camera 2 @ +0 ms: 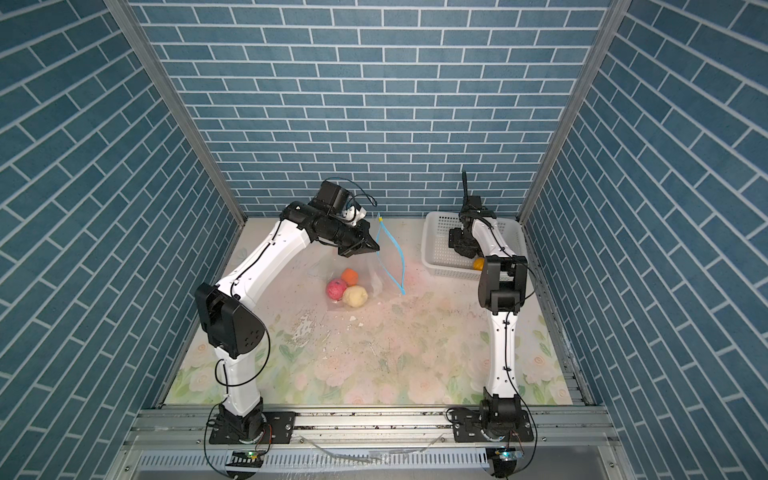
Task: Place the food in the zip-top bag and seal the zipper
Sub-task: 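Grasp a dark avocado in the basket with right gripper and lift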
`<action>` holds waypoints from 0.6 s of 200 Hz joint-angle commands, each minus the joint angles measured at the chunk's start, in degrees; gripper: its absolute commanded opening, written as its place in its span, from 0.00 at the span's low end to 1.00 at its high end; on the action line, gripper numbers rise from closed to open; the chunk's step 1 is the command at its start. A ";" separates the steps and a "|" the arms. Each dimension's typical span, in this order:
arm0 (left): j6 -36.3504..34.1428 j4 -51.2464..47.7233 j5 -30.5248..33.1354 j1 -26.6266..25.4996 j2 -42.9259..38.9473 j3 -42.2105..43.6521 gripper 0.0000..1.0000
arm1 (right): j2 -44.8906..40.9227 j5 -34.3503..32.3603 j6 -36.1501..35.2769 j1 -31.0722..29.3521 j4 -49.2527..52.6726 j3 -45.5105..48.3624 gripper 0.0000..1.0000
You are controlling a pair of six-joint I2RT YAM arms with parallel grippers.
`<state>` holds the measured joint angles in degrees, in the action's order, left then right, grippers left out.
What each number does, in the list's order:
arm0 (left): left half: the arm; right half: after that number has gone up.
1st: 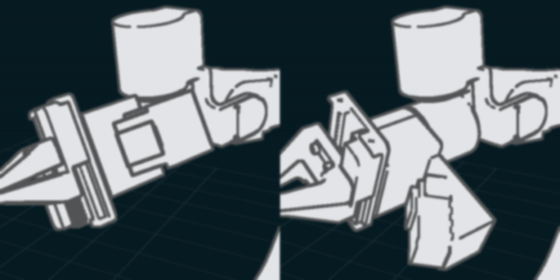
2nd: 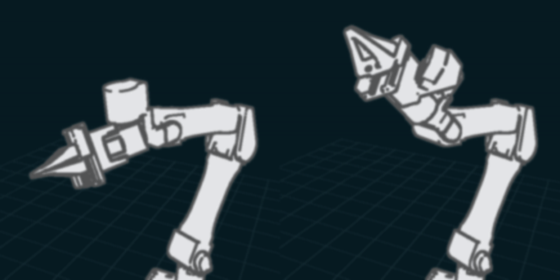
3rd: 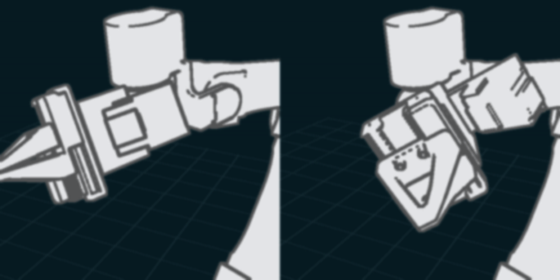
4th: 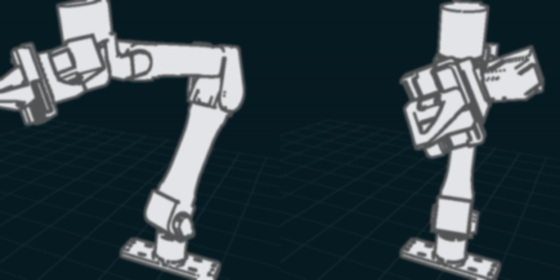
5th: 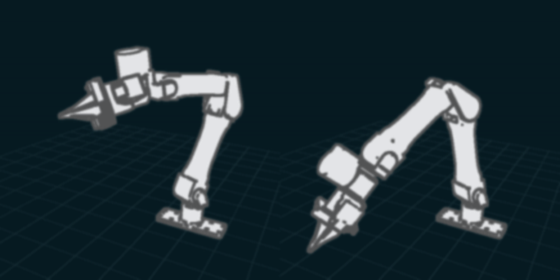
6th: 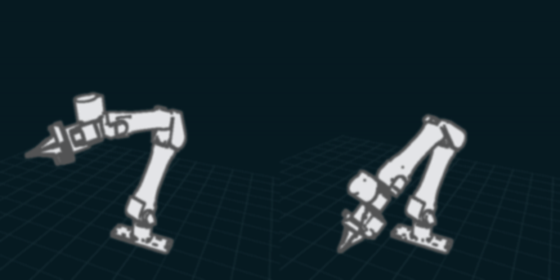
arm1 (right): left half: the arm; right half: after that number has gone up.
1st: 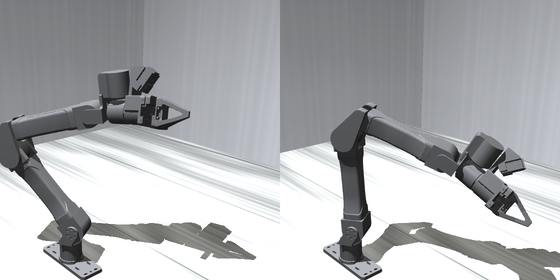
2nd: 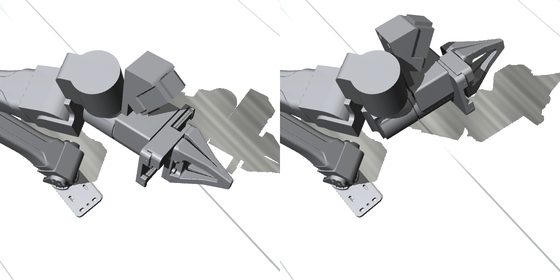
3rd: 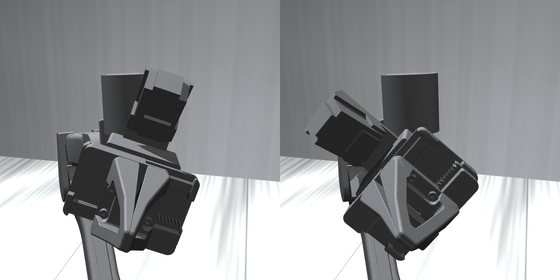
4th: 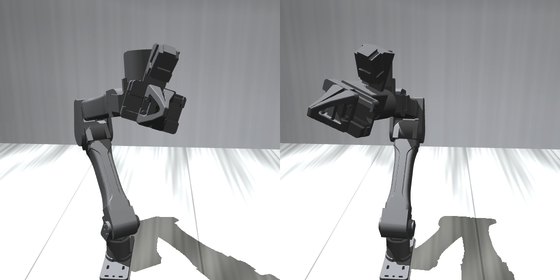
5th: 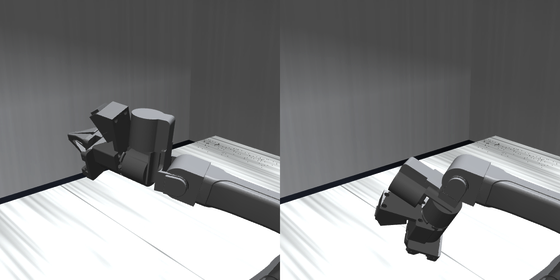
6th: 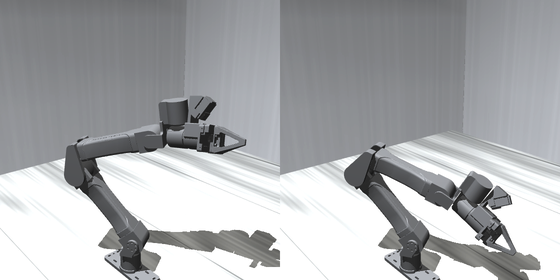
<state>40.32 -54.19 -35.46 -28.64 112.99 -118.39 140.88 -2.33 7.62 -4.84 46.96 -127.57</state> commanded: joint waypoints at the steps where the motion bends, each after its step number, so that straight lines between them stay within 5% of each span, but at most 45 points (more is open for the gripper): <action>1: -0.48 -0.73 -0.05 -0.27 0.38 -0.76 0.00 | 1.65 1.09 0.12 0.32 1.87 -2.76 0.88; 120: -0.48 -0.58 0.20 -0.28 0.03 -0.11 0.00 | 1.74 4.87 0.86 0.27 2.13 -3.23 0.70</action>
<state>40.32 -54.19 -35.44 -28.64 112.99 -118.37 142.47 1.04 7.70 -4.80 47.59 -127.90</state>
